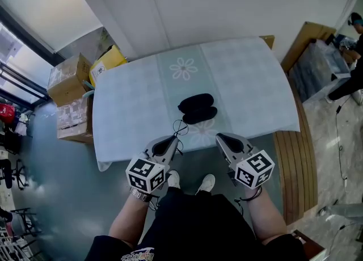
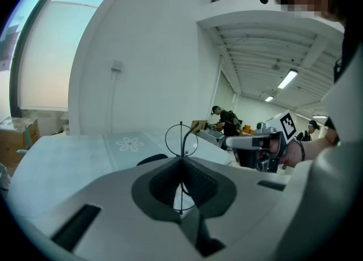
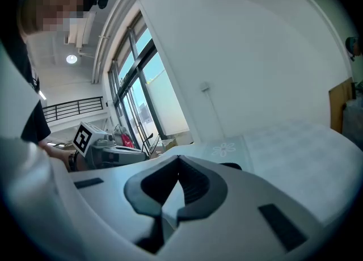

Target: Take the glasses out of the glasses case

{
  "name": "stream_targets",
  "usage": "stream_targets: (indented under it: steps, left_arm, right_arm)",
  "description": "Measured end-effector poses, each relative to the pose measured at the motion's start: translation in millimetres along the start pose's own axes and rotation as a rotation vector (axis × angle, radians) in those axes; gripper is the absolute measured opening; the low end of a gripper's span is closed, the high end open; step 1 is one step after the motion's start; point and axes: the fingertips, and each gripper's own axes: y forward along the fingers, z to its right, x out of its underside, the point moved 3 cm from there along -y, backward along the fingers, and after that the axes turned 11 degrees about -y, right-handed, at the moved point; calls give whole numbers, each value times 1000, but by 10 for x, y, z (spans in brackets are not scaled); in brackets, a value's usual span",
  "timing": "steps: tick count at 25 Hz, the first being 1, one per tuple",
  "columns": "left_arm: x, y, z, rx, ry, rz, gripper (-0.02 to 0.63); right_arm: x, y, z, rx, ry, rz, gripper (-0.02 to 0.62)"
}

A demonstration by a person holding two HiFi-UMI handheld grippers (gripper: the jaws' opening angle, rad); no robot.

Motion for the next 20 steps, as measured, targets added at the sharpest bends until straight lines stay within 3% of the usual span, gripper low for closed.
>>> stream_targets:
  steps: [7, 20]
  left_arm:
    - [21, -82, -118, 38, -9, -4, 31]
    - [-74, -380, -386, 164, 31, -21, 31]
  right_arm:
    - [59, 135, -121, 26, 15, -17, 23]
    - [-16, 299, -619, 149, 18, -12, 23]
